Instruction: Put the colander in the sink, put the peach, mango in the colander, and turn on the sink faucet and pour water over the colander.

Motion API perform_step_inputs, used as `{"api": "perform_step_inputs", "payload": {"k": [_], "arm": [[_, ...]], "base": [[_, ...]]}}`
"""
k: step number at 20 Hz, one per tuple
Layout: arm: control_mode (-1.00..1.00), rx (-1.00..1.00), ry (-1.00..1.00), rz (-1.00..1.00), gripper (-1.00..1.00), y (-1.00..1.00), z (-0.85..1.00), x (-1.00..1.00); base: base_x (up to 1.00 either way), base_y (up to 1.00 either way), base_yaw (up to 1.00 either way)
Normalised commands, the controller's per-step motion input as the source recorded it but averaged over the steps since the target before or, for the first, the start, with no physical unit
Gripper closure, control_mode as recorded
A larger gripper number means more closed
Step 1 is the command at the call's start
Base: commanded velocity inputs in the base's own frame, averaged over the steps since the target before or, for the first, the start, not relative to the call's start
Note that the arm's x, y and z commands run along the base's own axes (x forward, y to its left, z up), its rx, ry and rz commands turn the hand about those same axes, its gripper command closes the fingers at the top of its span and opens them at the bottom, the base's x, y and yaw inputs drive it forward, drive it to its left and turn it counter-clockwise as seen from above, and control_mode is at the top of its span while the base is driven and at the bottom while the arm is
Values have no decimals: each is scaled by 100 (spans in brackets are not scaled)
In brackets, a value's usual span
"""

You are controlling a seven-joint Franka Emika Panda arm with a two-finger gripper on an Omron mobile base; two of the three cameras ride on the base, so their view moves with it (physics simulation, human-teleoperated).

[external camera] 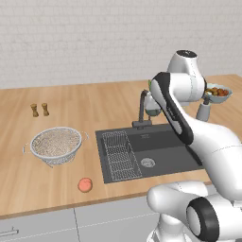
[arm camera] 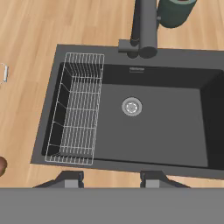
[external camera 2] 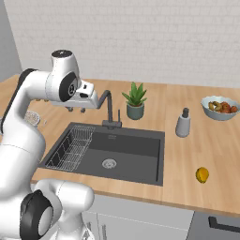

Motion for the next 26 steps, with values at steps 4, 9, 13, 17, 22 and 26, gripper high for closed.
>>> {"api": "perform_step_inputs", "payload": {"k": [4,9,13,17,22,26], "arm": [[-100,0,0,0,-100,20,0,0],[-100,1,-1,-2,-100,47,0,-1],[-100,1,0,0,-100,43,0,-11],[-100,0,0,0,-100,48,0,-23],[-100,0,0,0,-100,67,0,-22],[-100,0,0,-5,-100,87,-3,-6]], "base": [[0,0,0],[0,0,0],[0,0,0],[0,0,0],[0,0,0],[0,0,0]]}}
